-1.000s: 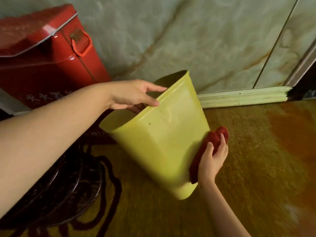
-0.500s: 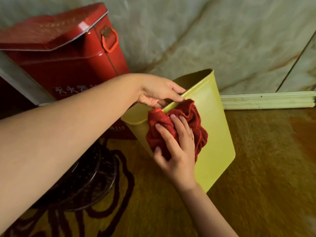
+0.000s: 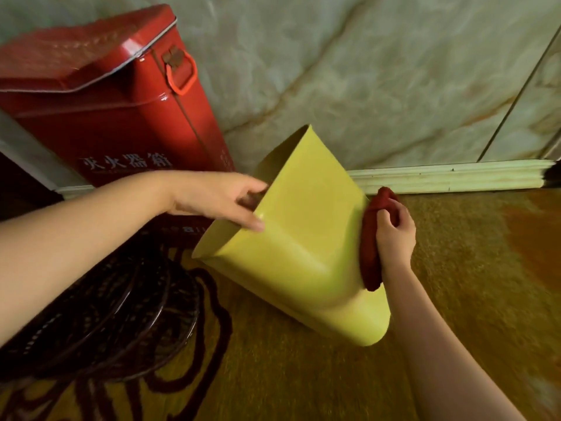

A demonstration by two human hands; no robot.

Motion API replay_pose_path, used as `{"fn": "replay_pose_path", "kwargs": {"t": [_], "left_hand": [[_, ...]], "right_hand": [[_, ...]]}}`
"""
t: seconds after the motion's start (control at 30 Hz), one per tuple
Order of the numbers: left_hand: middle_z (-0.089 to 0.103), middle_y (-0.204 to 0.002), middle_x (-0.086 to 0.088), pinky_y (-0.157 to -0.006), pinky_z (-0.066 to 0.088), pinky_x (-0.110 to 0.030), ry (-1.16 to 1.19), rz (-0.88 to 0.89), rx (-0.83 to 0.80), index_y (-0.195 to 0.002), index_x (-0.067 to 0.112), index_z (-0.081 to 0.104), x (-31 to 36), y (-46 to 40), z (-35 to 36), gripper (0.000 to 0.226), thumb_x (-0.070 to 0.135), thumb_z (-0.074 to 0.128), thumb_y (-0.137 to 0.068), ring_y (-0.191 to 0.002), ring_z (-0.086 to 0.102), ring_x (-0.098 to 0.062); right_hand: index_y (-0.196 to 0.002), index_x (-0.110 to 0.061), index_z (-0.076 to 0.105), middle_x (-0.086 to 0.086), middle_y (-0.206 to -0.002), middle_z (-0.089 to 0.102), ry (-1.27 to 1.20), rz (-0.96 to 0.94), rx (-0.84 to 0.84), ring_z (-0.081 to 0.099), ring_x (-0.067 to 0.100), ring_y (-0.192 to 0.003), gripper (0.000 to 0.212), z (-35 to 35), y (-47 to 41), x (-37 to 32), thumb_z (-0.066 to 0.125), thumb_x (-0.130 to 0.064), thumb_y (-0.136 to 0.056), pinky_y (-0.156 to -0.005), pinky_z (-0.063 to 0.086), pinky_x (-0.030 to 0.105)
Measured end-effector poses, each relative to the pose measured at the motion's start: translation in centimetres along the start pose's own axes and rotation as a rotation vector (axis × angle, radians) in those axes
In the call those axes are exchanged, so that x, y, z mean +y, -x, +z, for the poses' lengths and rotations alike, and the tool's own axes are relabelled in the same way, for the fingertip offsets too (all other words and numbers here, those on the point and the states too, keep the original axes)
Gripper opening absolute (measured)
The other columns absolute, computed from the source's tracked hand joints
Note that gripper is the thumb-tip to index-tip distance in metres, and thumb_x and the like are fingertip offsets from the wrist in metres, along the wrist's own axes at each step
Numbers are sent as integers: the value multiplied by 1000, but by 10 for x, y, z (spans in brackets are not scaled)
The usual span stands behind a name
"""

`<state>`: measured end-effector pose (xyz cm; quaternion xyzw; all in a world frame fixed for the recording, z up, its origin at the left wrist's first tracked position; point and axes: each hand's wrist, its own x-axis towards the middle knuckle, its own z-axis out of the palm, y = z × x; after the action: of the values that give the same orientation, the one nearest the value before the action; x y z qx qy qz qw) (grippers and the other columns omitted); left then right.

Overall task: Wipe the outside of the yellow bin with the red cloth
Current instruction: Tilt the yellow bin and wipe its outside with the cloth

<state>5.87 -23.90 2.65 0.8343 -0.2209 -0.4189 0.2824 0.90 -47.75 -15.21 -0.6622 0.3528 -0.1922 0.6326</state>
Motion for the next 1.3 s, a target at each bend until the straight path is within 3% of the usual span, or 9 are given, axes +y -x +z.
{"fn": "replay_pose_path", "kwargs": {"t": [0.07, 0.2, 0.43, 0.57, 0.67, 0.83, 0.97, 1.1, 1.3], "left_hand": [[74, -78, 15, -66, 55, -23, -316, -16, 72, -84, 23, 66, -18, 20, 4, 10, 20, 68, -76, -71, 66, 2], [50, -33, 17, -38, 25, -7, -269, 53, 308, -63, 23, 60, -8, 26, 10, 18, 15, 66, -78, -33, 36, 4], [70, -84, -23, -66, 34, -29, -194, 208, 593, -86, -3, 66, 61, -14, -7, 16, 11, 63, -79, -72, 49, -18], [62, -81, -15, -68, 34, -28, -158, 206, 691, -86, -1, 66, 85, -52, -5, 21, 16, 67, -74, -73, 49, -19], [49, -78, -9, -69, 27, -29, -131, 216, 710, -83, 12, 60, 104, -79, 9, 14, 18, 67, -73, -73, 40, -17], [67, -90, -17, -65, 51, -38, -85, 268, 324, -103, -1, 60, 118, -73, 17, 35, 19, 62, -75, -74, 57, -20], [73, -90, -3, -64, 44, -22, -432, 197, 223, -132, 30, 38, 64, -31, -8, 60, 11, 61, -81, -65, 51, -7], [64, -54, 12, -50, 36, -25, -414, 167, 321, -137, 21, 36, 52, -30, -9, 61, 14, 61, -81, -58, 39, -16], [72, -88, -23, -64, 46, -45, -274, 222, 211, -117, 26, 57, 78, -40, -3, 40, 8, 58, -83, -73, 55, -21]], "right_hand": [[-123, -26, 57, 9, -129, 55, 1, 52, 64, 52, 29, -117, 38, -5, -1, 12, 50, -27, -86, -103, 42, 48], [-124, -24, 56, 9, -127, 56, -7, 175, 141, 53, 28, -115, 37, -19, 1, 26, 47, -31, -88, -97, 45, 39], [-92, -13, 64, 10, -96, 62, -651, 643, 124, 57, 28, -103, 34, -77, 12, 42, 36, -32, -93, -93, 43, 40], [-89, -20, 66, 2, -81, 70, -647, 449, 150, 66, 17, -76, 25, -78, 32, 13, 46, -34, -84, -64, 54, 24], [-114, -34, 60, 8, -123, 64, -559, 66, 153, 60, 28, -112, 39, -59, 54, -22, 43, -34, -79, -95, 50, 46], [-133, -19, 48, 9, -144, 42, -210, -504, 85, 32, 9, -135, 48, -14, 75, -46, 41, -26, -85, -113, 21, 19], [-139, -14, 40, 13, -150, 35, -76, -562, 109, 27, 18, -141, 54, -14, 54, -37, 36, -34, -89, -115, 18, 26], [-142, -15, 35, 13, -153, 29, -150, -619, 127, 23, 15, -143, 52, -2, 60, -51, 37, -32, -93, -116, 17, 21], [-142, -41, 29, 1, -158, 21, 189, -842, 147, 8, 11, -147, 51, 29, 64, -66, 37, -50, -92, -114, 5, 56]]}}
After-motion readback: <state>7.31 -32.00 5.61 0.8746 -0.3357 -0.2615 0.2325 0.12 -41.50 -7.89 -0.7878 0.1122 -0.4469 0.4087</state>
